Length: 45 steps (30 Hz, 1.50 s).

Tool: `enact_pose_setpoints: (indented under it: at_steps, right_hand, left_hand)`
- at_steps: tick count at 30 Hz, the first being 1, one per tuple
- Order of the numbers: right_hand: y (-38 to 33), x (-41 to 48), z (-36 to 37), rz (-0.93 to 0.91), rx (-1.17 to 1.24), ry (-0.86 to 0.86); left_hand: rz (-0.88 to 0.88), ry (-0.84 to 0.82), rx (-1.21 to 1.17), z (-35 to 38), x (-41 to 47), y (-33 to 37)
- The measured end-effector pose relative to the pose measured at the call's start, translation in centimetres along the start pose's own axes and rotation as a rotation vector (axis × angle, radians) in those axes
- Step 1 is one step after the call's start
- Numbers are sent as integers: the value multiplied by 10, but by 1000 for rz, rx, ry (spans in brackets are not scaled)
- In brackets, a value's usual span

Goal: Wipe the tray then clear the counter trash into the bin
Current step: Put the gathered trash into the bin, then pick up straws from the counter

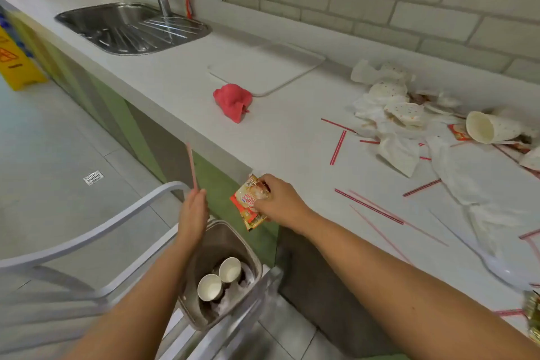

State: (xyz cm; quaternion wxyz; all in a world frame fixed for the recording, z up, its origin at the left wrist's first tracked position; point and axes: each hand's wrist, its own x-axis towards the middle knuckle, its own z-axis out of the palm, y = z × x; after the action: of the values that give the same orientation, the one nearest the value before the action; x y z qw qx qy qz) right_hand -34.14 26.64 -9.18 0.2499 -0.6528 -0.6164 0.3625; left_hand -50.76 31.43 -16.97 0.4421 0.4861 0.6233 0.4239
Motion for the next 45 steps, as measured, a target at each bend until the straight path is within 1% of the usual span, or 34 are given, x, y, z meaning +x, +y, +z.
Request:
enact_pose_setpoints:
  at_steps: [2, 6, 8, 10, 12, 14, 17, 23, 27, 31, 33, 35, 41, 45]
  right_hand:
    - [4, 3, 27, 33, -34, -55]
    - [15, 6, 64, 105, -153, -245]
    - [16, 5, 69, 119, -213, -311]
    - [14, 4, 65, 116, -239, -328]
    - [11, 2, 56, 97, -261, -312]
    - [9, 0, 43, 82, -293, -291]
    - [6, -7, 18, 59, -355, -235]
    - [11, -33, -44, 82, -430, -42]
    - [28, -50, -87, 184, -529, 45]
    - [54, -64, -118, 361, -702, 25]
    - [65, -70, -123, 428, -778, -29]
    - [74, -73, -123, 446, -798, -63]
    - [86, -61, -121, 411, -740, 16]
    - [88, -54, -122, 415, -745, -25]
  left_hand:
    - [-36, -21, 32, -8, -7, -22]
    - [-160, -98, -137, -10, -25, -52]
    - [-212, -155, -80, -12, -27, -68]
    - [-267, -208, 23, -14, -28, -82]
    - [-319, -233, 62, -13, -28, -90]
    - [-322, -231, 91, -9, -27, -91]
    - [-246, -205, 123, 2, -25, -76]
    - [25, -167, 83, 34, -25, -26]
    - [232, -209, 79, 60, -36, 21]
    - [381, -313, 98, 88, -55, 58]
    - [424, -361, 121, 102, -61, 70]
    - [458, -392, 173, 116, -64, 77]
    - [506, -458, 326, 147, -64, 90]
    - [481, -451, 385, 162, -56, 100]
